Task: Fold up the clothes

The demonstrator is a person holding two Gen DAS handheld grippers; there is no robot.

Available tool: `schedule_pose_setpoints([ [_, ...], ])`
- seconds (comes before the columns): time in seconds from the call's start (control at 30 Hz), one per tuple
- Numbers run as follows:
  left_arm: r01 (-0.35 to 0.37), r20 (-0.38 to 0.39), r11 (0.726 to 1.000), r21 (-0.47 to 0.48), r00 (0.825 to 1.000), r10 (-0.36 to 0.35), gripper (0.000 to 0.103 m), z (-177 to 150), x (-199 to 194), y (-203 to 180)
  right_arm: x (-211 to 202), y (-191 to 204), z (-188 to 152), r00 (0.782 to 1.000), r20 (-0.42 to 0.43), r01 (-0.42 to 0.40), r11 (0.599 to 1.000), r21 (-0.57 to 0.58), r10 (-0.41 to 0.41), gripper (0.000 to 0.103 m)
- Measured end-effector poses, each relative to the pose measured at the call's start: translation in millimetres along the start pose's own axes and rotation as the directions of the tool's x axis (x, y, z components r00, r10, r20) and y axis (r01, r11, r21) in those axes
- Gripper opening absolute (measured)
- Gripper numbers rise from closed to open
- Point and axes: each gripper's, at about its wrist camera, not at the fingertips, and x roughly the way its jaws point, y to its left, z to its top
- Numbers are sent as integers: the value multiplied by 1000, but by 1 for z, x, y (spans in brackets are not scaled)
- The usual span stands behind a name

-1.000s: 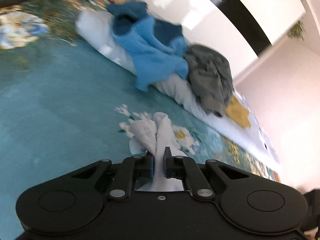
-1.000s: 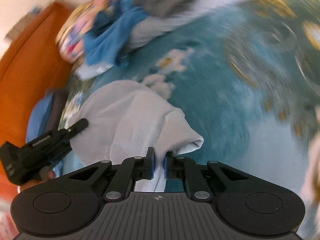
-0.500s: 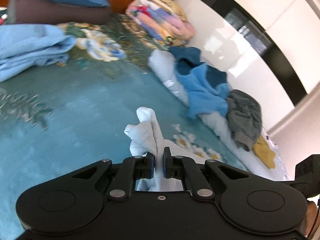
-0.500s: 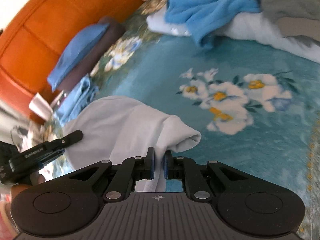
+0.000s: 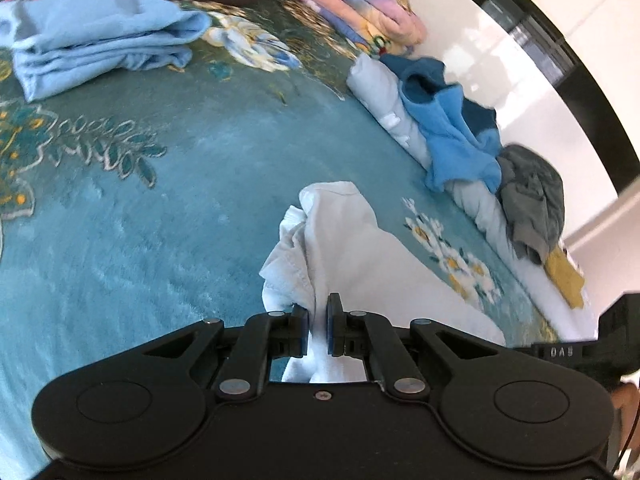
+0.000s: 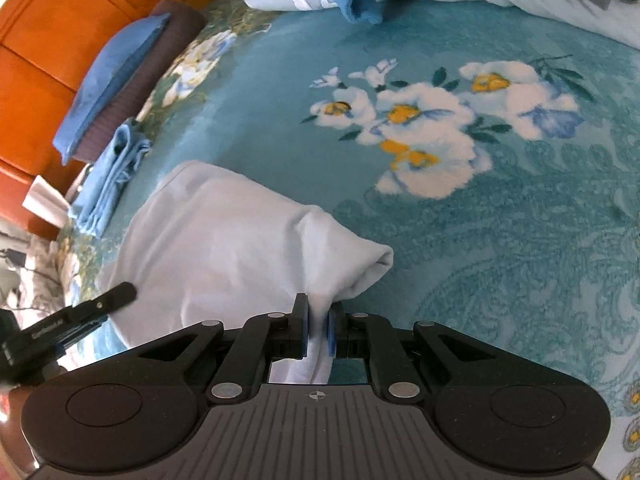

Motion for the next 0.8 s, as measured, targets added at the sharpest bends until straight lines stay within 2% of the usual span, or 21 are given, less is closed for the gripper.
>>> schedule_pose_setpoints([
  [0.03, 1, -17, 1000, 14, 1000, -1, 7, 2, 0, 1, 0, 1, -1, 1000, 3, 10, 1000, 6, -10, 8],
  [0.1, 7, -49, 999, 39, 999, -5, 22, 6, 1, 2, -2, 3, -3, 1000, 11, 26, 999, 19, -26, 9],
  [0.17, -4, -70, 998, 61, 998, 8, 47, 11, -2, 4, -7, 5, -5, 999, 27, 32, 999, 36, -33, 13],
  [0.27, 0, -108, 997, 75, 994, 9, 57, 22, -8, 10, -20, 6, -9, 996, 64, 55, 996, 76, -59, 20],
  [0.33, -2, -107, 996, 92, 994, 12, 66, 33, -11, 13, -32, 5, -16, 991, 110, 64, 988, 137, -80, 22],
  [0.43, 10, -111, 992, 123, 994, 4, 67, 56, -7, 15, -44, 6, -31, 980, 178, 50, 974, 222, -91, 26],
  [0.5, 30, -151, 989, 148, 988, -7, 67, 76, 12, 13, -48, 8, -43, 972, 216, 36, 960, 277, -98, 32],
  [0.6, 74, -202, 976, 206, 979, -32, 67, 100, 40, 4, -41, 9, -52, 959, 246, 50, 938, 343, -141, 32],
  [0.73, 150, -286, 938, 314, 957, -57, 67, 118, 81, -16, -33, 5, -51, 938, 295, 40, 898, 438, -185, 33],
  [0.8, 183, -323, 917, 355, 944, -63, 62, 121, 96, -22, -29, 6, -49, 933, 307, 32, 892, 450, -189, 33],
])
